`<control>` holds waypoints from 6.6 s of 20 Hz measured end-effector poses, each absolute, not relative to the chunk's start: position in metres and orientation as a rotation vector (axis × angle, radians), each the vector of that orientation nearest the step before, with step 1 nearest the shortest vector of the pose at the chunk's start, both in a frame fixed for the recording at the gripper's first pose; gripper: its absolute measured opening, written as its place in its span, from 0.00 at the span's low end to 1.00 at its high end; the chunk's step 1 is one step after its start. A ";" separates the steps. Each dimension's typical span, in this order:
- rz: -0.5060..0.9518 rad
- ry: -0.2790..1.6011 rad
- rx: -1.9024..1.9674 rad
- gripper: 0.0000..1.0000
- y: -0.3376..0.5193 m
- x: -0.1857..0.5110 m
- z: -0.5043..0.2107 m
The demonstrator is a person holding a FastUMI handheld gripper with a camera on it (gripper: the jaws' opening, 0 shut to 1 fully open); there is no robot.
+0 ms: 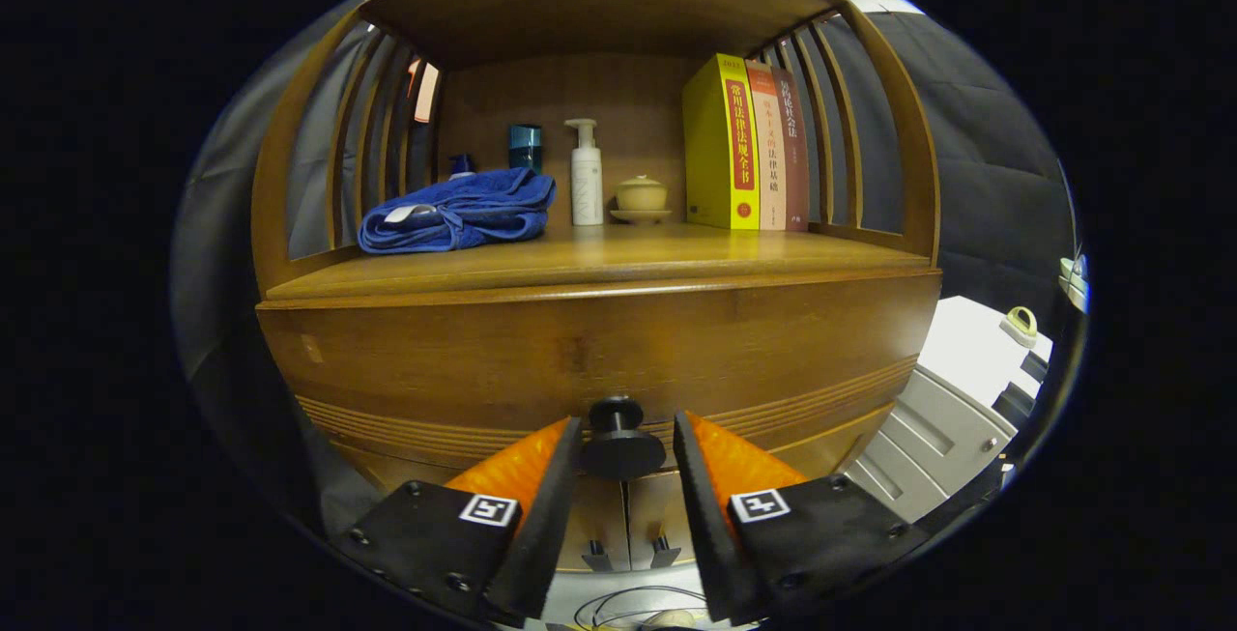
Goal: Pull open the drawer, take out the items inside it, and place them on the countertop above the cabinet.
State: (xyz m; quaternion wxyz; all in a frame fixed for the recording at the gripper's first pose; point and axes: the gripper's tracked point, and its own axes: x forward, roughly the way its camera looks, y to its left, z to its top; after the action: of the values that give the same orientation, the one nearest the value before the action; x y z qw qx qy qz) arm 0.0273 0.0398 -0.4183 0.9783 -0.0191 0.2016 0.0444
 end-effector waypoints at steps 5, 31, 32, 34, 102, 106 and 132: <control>0.094 0.477 -0.071 0.54 0.041 0.024 -0.432; 0.108 0.472 -0.081 0.34 0.030 -0.035 -0.412; 0.112 0.472 -0.085 0.34 0.029 -0.040 -0.410; 0.116 0.469 -0.091 0.34 0.028 -0.045 -0.409; 0.116 0.371 -0.080 0.99 0.032 -0.151 -0.273; 0.119 0.370 -0.042 0.99 0.034 -0.129 -0.250; 0.153 1.033 -0.102 0.99 0.071 0.032 -0.385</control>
State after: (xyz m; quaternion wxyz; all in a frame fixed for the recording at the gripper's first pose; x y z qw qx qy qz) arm 0.0316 0.0713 -0.3853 0.8656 -0.0489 0.4930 0.0730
